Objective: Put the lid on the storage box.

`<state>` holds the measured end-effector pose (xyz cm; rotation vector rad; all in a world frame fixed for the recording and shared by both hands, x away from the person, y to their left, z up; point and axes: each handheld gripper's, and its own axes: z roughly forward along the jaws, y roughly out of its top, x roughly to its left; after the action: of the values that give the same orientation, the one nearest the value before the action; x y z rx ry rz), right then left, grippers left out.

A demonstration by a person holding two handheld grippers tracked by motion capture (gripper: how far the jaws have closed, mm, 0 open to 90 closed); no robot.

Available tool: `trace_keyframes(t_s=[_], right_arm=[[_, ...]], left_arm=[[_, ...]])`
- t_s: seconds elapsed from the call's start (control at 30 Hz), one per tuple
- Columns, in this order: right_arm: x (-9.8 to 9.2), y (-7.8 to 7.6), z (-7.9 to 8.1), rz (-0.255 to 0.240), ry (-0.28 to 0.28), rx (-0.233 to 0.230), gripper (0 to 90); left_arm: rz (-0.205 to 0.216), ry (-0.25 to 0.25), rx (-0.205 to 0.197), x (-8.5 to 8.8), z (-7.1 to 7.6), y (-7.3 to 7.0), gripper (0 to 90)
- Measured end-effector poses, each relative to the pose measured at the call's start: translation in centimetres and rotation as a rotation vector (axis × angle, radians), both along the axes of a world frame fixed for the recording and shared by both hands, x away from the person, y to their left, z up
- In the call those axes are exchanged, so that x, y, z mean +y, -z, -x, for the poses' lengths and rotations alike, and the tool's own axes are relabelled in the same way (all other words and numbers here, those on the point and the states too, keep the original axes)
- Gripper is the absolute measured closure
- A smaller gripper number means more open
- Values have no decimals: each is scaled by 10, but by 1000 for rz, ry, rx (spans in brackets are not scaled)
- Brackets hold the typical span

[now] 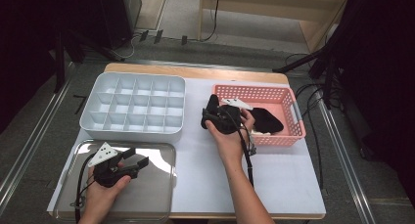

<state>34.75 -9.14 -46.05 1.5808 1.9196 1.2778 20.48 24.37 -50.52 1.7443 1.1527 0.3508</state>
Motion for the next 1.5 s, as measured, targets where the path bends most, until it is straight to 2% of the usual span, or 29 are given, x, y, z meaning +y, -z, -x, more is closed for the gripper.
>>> trace_keyframes(t_s=[0.07,0.17,0.27,0.37,0.47,0.73,0.83,0.93,1.0,1.2,1.3,1.4,1.5], right_arm=[[3,6,-2,55,16,33,301],[5,7,-3,84,30,39,331],[2,8,-5,64,39,73,447],[0,7,-5,11,-4,93,596],[-5,7,-4,-22,-8,95,633],[-5,7,5,-39,20,12,664],[-7,5,7,-78,48,-33,718],[-8,4,8,-72,54,-34,764],[-10,3,9,-67,44,-55,811],[-20,-6,14,-97,46,-121,820],[-26,-11,16,-96,45,-152,821],[-38,-14,18,-99,34,-182,821],[-53,-13,18,-106,52,-194,821]], left_arm=[[3,-1,-1,0,0,0,330],[2,1,1,1,0,0,330],[1,1,2,0,0,0,331],[1,2,3,0,0,0,333],[0,2,3,0,0,0,334],[3,-3,5,0,-1,0,337],[3,-3,6,0,-1,0,337],[1,-2,3,0,-1,0,337],[2,-1,4,0,0,0,336],[0,0,3,0,0,0,336],[0,-1,3,0,0,0,336],[0,0,2,0,0,0,336],[-1,0,2,0,0,0,336]])
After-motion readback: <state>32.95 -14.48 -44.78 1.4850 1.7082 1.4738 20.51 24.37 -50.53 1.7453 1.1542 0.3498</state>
